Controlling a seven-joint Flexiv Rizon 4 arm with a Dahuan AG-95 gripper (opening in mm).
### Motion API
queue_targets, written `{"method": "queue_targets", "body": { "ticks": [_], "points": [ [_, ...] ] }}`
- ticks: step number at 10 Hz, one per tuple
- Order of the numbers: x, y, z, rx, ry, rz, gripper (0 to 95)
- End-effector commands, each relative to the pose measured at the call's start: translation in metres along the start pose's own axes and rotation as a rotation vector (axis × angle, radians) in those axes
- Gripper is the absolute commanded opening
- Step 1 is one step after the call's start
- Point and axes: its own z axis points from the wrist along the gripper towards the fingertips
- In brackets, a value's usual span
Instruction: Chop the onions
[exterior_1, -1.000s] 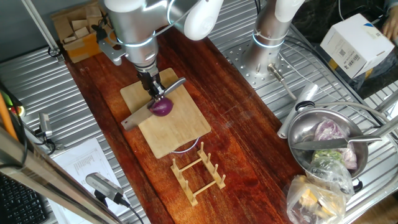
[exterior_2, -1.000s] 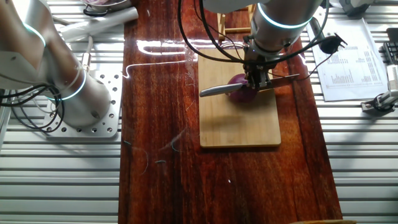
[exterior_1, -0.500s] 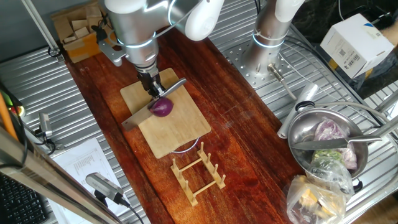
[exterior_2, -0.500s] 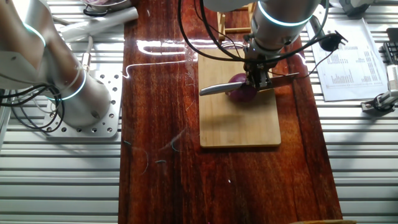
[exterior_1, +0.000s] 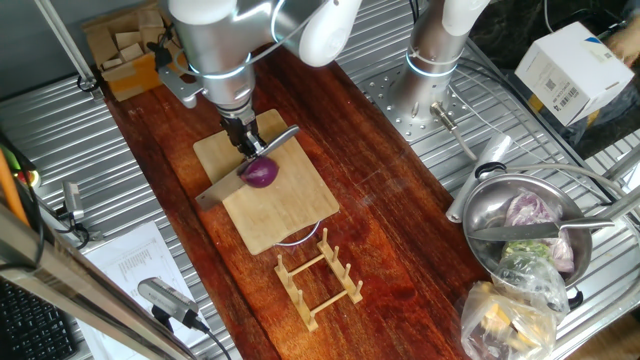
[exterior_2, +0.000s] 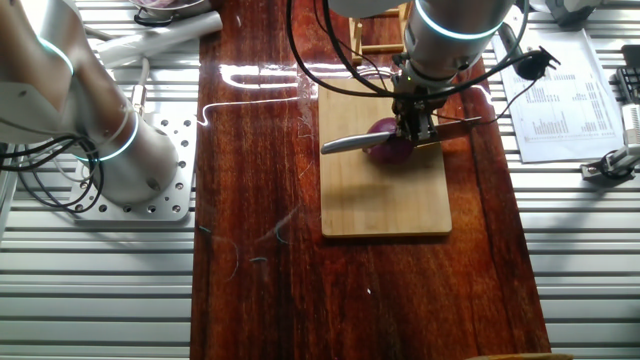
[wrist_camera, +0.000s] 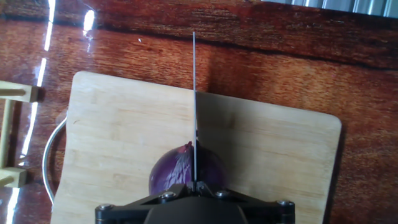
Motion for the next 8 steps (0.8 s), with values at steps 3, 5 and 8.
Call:
{"method": "queue_targets", "body": {
  "ticks": [3,5,8],
  "points": [
    [0.0002,0.0004,-0.0014,0.006,0.001,0.001,0.0],
    [0.0003,0.0004,-0.0014,0.007,0.0,0.0,0.0],
    [0.0002,0.0004,-0.0015,0.008,-0.002,-0.002,0.0]
  ]
}}
